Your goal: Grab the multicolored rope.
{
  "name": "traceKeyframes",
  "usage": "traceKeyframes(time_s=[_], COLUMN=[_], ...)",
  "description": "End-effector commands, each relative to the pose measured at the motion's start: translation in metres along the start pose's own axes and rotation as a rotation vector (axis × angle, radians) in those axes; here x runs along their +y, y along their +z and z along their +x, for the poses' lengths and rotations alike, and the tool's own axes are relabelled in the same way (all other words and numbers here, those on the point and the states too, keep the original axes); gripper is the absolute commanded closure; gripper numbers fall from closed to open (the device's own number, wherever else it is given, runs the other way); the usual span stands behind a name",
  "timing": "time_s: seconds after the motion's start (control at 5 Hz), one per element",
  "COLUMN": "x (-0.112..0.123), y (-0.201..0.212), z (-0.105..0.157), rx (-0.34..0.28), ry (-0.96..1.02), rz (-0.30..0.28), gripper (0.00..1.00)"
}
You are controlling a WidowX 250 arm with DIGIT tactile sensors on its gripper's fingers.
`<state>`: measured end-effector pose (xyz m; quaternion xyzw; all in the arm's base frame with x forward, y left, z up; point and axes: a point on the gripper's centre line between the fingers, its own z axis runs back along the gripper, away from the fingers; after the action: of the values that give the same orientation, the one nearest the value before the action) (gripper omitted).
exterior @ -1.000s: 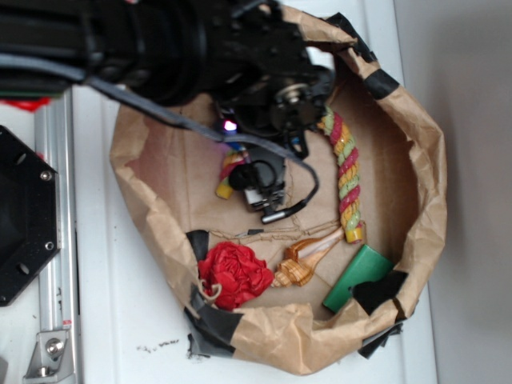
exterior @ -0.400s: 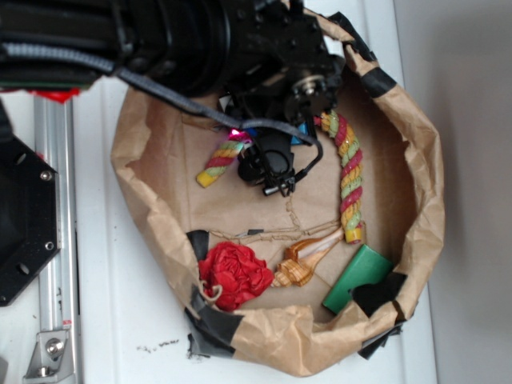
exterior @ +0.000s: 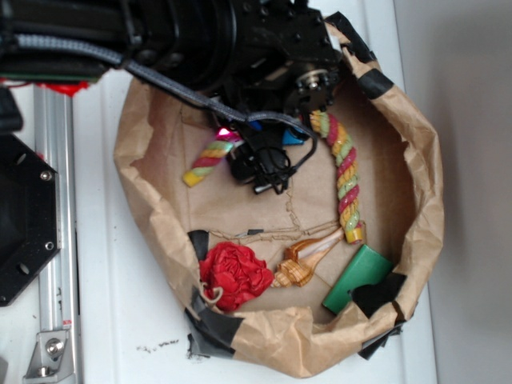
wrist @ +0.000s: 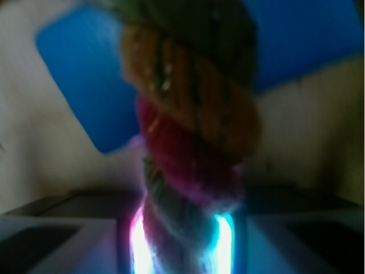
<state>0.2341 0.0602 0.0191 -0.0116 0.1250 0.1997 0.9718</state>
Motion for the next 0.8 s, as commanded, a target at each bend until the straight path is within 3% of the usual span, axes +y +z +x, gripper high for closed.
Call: traceKeyframes(time_s=[0.0,0.2,0.6], x=[-0.014,-0.034,-0.037], y=[0.106,0.153,0.167], z=[-0.051,-0.070,-0.046], rx=[-0.258,-0.322,-0.316], ry=[-0.157,-0.270,-0.253], rz=[0.044,0.058,0.025], gripper=[1.00,1.00,1.00])
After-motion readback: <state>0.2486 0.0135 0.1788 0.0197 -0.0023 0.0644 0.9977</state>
